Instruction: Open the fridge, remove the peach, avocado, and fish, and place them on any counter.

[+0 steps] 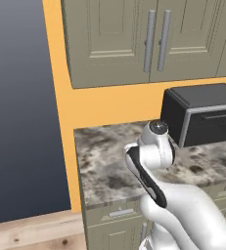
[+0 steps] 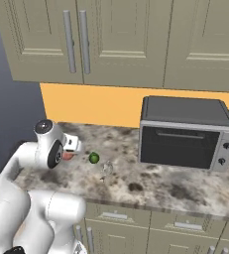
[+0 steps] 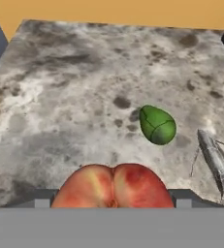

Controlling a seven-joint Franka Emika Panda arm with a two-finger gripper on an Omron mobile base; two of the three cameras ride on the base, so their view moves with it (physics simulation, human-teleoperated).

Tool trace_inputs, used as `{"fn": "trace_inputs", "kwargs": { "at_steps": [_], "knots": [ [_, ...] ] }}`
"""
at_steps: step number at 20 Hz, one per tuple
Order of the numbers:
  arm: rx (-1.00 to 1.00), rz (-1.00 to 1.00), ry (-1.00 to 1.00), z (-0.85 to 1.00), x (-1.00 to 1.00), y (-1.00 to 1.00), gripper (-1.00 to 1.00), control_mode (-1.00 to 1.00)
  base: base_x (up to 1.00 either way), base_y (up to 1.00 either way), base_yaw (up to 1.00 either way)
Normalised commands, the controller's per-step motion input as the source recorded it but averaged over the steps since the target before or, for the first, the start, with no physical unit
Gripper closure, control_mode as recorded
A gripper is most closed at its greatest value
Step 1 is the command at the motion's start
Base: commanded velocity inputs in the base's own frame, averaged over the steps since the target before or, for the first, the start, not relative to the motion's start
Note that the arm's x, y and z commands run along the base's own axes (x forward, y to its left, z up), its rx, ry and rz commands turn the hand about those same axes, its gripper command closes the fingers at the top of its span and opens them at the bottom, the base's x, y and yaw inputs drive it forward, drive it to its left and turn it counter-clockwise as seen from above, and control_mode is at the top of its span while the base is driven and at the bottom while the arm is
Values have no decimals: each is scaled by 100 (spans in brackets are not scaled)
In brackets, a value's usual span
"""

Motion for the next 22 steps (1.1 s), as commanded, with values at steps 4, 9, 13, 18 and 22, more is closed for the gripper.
{"fn": "trace_inputs", "kwargs": {
  "at_steps": [4, 9, 13, 18, 22],
  "knots": [
    [0, 0, 9, -67, 91, 15, 100, -100, 0, 0, 0],
    [0, 0, 6, -49, 67, 10, 100, -100, 0, 0, 0],
    [0, 0, 0, -11, 31, 0, -100, -100, 0, 0, 0],
    [0, 0, 0, -19, 65, 0, -100, -100, 0, 0, 0],
    [0, 0, -1, -13, 42, 0, -100, -100, 0, 0, 0]
  ]
}}
